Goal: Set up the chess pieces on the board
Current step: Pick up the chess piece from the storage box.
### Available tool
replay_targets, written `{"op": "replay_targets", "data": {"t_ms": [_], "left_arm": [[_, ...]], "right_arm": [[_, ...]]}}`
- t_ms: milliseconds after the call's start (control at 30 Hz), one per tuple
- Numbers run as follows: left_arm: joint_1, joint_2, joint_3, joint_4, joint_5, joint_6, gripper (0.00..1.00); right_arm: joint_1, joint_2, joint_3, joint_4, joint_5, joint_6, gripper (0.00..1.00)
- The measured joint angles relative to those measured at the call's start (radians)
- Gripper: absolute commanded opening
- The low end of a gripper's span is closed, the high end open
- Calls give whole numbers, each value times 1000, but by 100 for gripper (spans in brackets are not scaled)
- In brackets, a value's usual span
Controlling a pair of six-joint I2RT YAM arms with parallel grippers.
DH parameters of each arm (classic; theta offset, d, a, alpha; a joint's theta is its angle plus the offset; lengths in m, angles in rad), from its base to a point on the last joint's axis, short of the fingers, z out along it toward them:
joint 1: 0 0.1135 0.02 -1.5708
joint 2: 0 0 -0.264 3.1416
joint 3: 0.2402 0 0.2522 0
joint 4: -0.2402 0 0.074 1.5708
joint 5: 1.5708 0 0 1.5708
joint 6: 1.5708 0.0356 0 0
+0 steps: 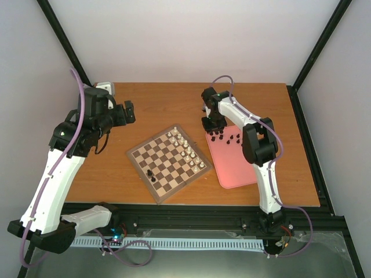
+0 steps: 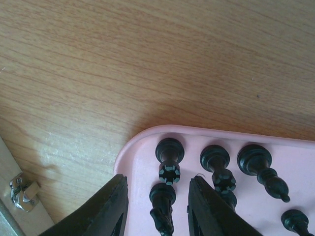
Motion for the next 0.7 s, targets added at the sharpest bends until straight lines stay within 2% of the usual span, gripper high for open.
{"op": "replay_targets", "data": {"t_ms": [700], "left_arm": [[0,17,-9,2,-10,-26,100]], "right_arm": [[-8,21,22,-1,0,-15,31]]}}
